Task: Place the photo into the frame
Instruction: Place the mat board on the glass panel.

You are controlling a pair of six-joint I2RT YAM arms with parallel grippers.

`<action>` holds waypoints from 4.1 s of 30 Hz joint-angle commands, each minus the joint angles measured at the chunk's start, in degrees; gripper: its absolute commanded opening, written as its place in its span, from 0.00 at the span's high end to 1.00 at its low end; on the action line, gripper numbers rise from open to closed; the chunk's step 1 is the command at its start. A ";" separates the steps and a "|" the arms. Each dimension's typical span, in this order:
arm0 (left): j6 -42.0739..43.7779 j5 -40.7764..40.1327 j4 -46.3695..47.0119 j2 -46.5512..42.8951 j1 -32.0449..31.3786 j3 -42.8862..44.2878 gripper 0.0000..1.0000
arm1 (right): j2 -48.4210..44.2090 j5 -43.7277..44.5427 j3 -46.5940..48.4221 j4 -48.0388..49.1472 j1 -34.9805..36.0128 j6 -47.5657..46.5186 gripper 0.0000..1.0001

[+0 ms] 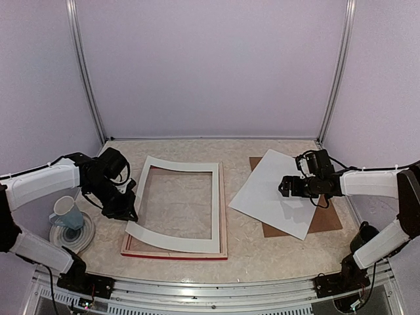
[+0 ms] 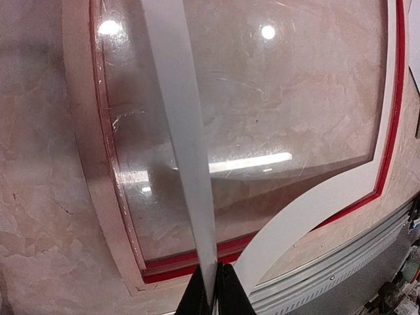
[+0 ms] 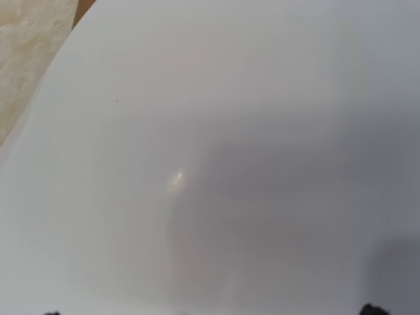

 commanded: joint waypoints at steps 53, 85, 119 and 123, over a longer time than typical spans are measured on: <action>-1.78 -2.26 2.96 -1.89 -1.86 -1.83 0.91 | 0.25 0.07 -0.09 0.62 0.49 -0.57 0.01; -3.28 -8.44 5.51 -1.26 -5.61 -2.51 0.90 | 0.86 -0.60 -0.21 1.06 0.49 -0.53 0.01; -4.03 -19.94 -3.53 -3.41 -5.44 5.41 0.10 | 0.82 -1.24 -0.47 1.45 0.49 -0.51 0.01; -3.57 -22.08 -1.54 -2.90 -4.88 3.96 0.08 | 0.45 -1.46 -0.56 1.51 0.56 -0.65 0.01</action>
